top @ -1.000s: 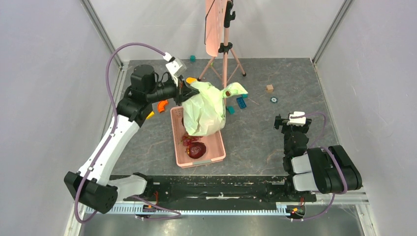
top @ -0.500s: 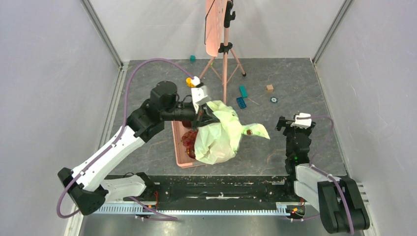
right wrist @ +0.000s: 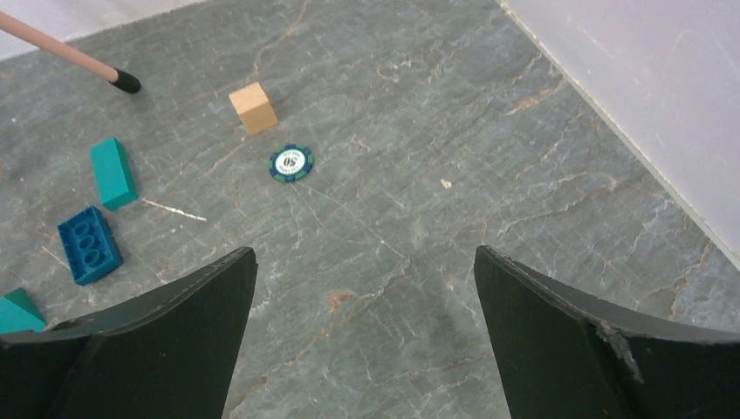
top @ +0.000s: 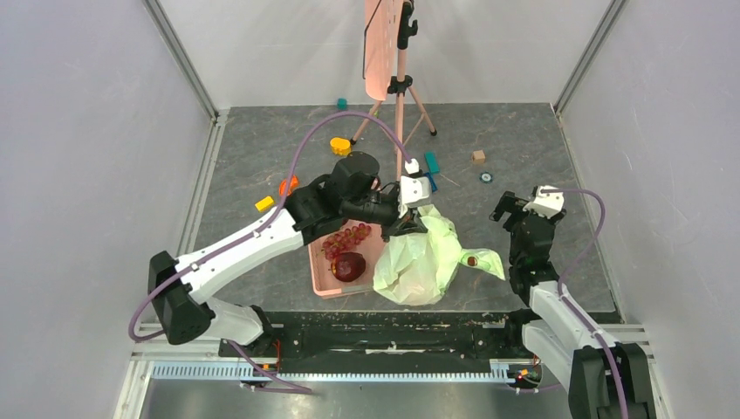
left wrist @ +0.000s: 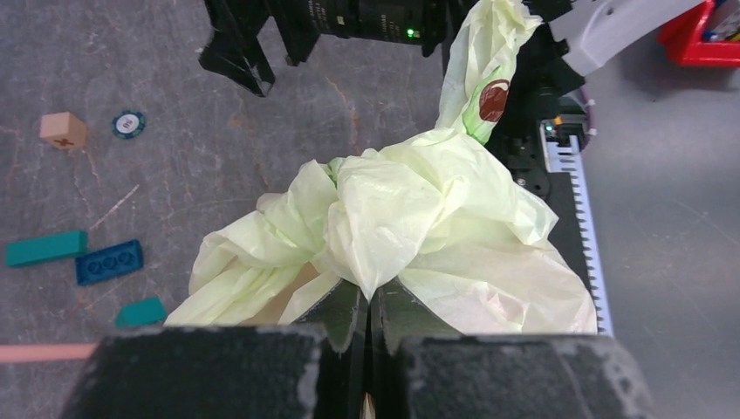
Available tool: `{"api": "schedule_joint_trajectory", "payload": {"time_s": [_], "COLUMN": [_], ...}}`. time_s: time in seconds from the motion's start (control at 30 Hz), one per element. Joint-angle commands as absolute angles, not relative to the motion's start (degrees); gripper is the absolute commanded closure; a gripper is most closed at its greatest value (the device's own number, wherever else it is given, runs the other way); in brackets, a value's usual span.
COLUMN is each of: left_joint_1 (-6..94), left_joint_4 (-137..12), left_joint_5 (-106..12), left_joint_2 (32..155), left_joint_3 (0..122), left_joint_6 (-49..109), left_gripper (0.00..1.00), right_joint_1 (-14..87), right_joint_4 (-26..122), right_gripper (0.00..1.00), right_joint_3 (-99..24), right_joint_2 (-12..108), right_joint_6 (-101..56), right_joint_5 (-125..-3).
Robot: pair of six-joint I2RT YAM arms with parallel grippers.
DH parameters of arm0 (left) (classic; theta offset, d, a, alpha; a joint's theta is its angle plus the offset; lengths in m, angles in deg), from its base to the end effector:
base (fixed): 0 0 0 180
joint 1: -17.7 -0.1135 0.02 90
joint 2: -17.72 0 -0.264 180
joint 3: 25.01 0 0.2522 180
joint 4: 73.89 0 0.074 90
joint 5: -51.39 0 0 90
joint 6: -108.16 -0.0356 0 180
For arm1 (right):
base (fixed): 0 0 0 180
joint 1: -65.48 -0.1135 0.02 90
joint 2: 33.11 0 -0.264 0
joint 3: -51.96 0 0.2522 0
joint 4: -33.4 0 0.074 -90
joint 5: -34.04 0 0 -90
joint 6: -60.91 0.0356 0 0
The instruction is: Take the fake fruits out of the plastic bag
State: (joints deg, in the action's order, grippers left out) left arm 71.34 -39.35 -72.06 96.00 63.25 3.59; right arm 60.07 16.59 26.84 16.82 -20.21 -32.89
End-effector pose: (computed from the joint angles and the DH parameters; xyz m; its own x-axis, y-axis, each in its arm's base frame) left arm 0.1674 -0.2605 0.3726 0.0053 0.3468 -0.9379 1.0000 0.0038 0.0071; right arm 0.1852 0.0035 0.1948 -0.0906 0.1341 -0.9868 0.3174 0.9431 0.0990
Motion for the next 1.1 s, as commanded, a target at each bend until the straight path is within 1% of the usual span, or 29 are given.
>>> {"api": "schedule_joint_trajectory", "payload": {"time_s": [0.0,0.07,0.17,0.3,0.37,0.5,0.7,0.87,0.97,1.0,1.07], "left_joint_1": [71.5,71.5,71.9,72.6,73.2,76.1,80.2,81.8,82.1,82.2,82.4], "left_joint_4": [-44.3,-41.8,-41.4,-43.3,-43.2,-43.1,-44.6,-46.4,-46.8,-46.7,-46.9], "left_joint_5": [-70.3,-69.9,-68.8,-67.6,-65.1,-57.9,-52.5,-49.5,-48.6,-48.4,-48.1], "left_joint_2": [98.7,99.4,97.9,92.6,90.5,86.9,84.8,84.4,84.4,84.3,84.4], "left_joint_3": [65.5,64.7,59.9,50.9,47.8,42.1,35.4,32.5,32.2,32.3,32.4], "left_joint_6": [-3.2,-5.3,-6.9,-9.5,-10.3,-10.8,-8.7,-7.4,-7.4,-7.4,-7.5], "left_gripper": [0.98,0.97,0.95,0.93,0.92,0.88,0.89,0.9,0.91,0.91,0.91], "right_joint_1": [60.2,60.3,60.7,60.9,60.9,60.9,60.9,60.9,60.9,60.9,60.9], "right_joint_4": [23.0,25.2,28.3,35.5,39.2,43.5,48.7,53.3,56.8,57.7,58.9], "right_gripper": [0.02,0.02,0.02,0.02,0.02,0.02,0.02,0.02,0.01,0.05,0.09], "right_joint_3": [23.7,22.0,19.2,13.7,12.0,11.4,12.5,13.3,13.1,13.2,13.9], "right_joint_2": [17.0,16.7,16.3,17.7,18.5,16.5,10.8,5.5,4.0,3.6,2.9], "right_joint_6": [-17.8,-17.7,-17.7,-16.3,-14.9,-10.7,-5.5,-3.2,-2.8,-2.8,-2.8], "right_joint_5": [-33.6,-35.2,-42.5,-60.2,-67.4,-75.7,-88.8,-95.3,-95.8,-95.8,-96.2]}}
